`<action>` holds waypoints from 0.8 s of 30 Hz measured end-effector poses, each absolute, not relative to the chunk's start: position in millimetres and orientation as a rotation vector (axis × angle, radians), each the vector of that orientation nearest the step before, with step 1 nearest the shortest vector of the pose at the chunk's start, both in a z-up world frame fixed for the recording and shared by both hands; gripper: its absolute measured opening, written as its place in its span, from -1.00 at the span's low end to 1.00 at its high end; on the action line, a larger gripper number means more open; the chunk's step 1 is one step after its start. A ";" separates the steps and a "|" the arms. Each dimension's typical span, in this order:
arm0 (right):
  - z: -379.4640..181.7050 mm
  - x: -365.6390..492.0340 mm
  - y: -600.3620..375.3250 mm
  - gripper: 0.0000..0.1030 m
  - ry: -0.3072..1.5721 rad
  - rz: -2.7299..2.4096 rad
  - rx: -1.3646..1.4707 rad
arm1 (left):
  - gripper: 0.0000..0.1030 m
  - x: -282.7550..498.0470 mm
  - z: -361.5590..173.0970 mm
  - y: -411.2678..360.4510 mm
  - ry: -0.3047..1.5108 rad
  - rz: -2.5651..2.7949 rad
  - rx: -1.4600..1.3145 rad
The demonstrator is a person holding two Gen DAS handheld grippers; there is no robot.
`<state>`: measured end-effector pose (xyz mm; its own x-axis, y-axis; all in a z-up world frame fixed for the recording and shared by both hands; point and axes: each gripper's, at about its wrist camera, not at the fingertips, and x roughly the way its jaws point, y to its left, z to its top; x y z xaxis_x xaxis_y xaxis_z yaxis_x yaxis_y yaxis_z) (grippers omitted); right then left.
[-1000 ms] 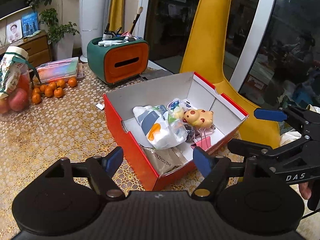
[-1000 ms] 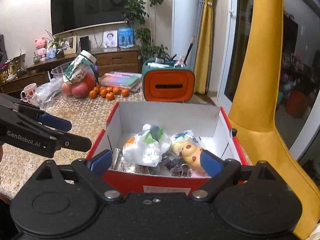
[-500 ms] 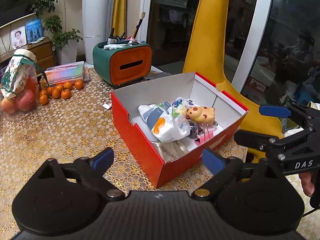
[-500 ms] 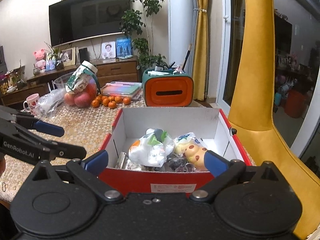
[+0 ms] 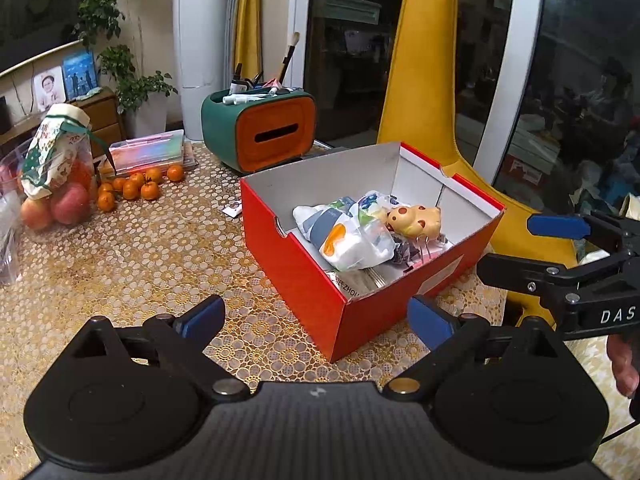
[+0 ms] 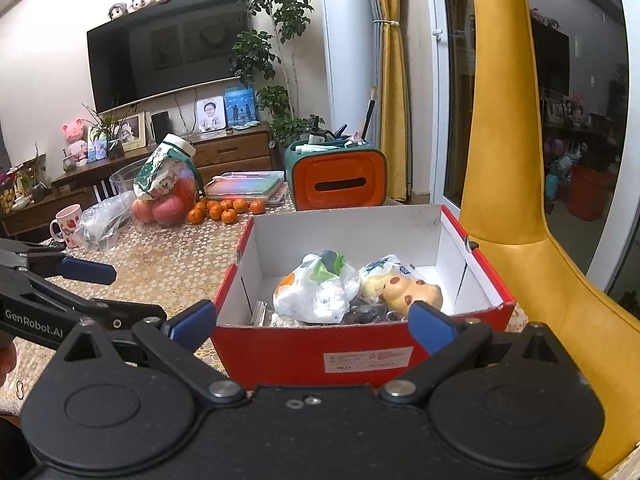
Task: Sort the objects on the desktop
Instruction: 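Withdraw both tools upward away from the filled red box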
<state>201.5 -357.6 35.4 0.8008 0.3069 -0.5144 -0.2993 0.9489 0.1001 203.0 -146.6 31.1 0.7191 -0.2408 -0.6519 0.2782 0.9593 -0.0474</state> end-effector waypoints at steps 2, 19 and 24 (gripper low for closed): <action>34.5 199.5 -357.0 0.99 0.555 0.323 0.018 | 0.91 199.5 30.5 -148.3 0.708 -0.278 0.079; 24.5 186.1 -349.3 0.99 0.569 0.291 0.048 | 0.91 186.8 21.2 -139.8 0.732 -0.244 0.088; 22.0 184.6 -349.3 0.99 0.582 0.287 0.062 | 0.91 185.9 18.4 -135.6 0.735 -0.252 0.076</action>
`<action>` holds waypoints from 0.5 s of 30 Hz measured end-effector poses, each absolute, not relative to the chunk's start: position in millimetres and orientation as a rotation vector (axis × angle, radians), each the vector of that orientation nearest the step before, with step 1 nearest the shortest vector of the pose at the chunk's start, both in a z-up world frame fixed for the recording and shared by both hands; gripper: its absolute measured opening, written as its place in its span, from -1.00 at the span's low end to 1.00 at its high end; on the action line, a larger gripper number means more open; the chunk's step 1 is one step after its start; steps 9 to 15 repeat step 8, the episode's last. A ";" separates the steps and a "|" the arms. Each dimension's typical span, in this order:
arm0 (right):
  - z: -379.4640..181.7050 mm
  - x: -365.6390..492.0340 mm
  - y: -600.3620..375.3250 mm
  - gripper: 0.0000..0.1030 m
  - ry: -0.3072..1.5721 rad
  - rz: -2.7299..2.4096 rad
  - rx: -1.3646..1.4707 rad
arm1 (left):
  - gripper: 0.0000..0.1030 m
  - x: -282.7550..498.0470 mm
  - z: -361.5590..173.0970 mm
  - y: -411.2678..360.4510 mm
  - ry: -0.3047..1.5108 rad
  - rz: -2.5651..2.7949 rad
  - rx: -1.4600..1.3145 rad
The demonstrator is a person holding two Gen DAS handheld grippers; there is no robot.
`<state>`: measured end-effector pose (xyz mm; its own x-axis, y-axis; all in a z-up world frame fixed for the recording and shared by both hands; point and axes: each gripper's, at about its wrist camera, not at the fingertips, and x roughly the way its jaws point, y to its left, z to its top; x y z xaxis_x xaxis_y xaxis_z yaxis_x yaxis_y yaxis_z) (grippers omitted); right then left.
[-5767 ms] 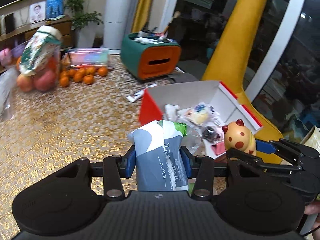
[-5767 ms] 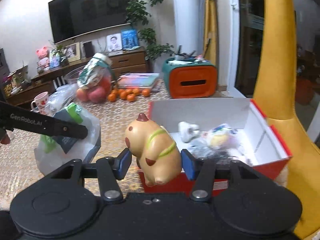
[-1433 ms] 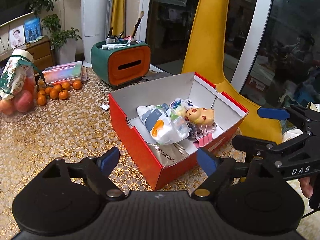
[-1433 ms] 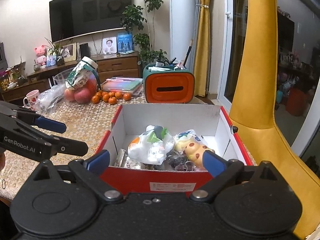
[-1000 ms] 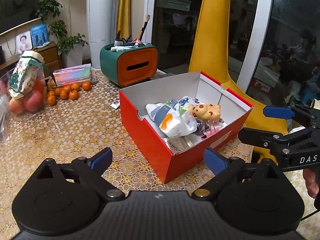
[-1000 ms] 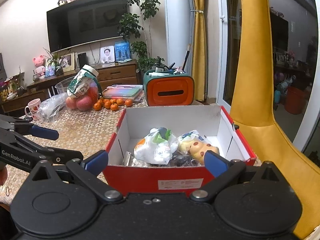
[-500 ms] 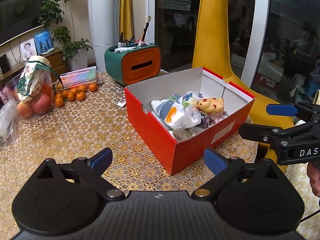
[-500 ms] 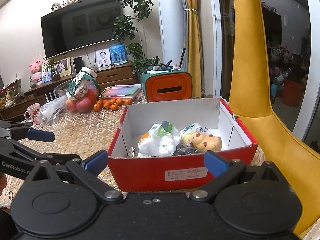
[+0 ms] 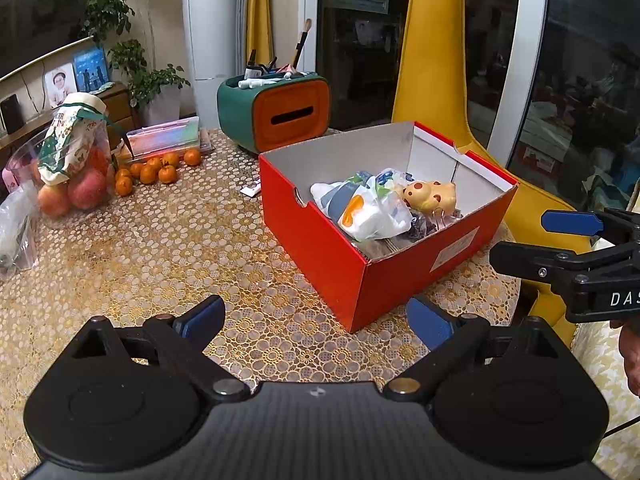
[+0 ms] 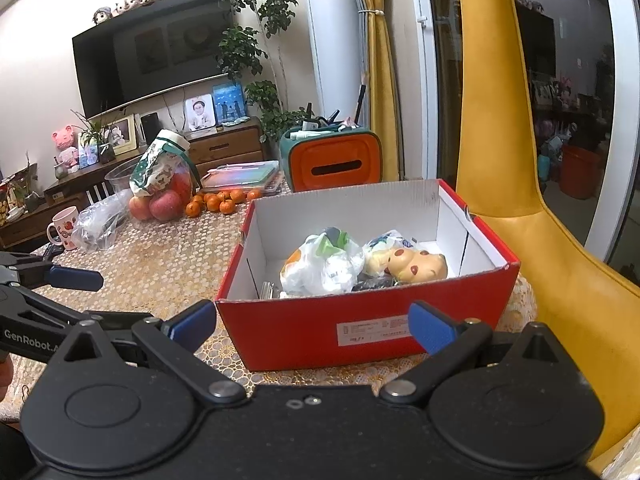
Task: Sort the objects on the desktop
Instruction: 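Withdraw both tools upward away from the filled red box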
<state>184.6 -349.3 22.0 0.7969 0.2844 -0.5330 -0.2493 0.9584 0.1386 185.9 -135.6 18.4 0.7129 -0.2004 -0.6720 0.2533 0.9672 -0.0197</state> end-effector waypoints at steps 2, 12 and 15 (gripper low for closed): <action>21.6 184.1 -349.0 0.99 0.585 0.284 0.066 | 0.91 184.9 18.5 -135.2 0.733 -0.255 0.078; 20.2 182.5 -345.8 0.99 0.593 0.275 0.073 | 0.91 184.2 18.9 -131.3 0.739 -0.265 0.064; 20.2 182.5 -345.8 0.99 0.593 0.275 0.073 | 0.91 184.2 18.9 -131.3 0.739 -0.265 0.064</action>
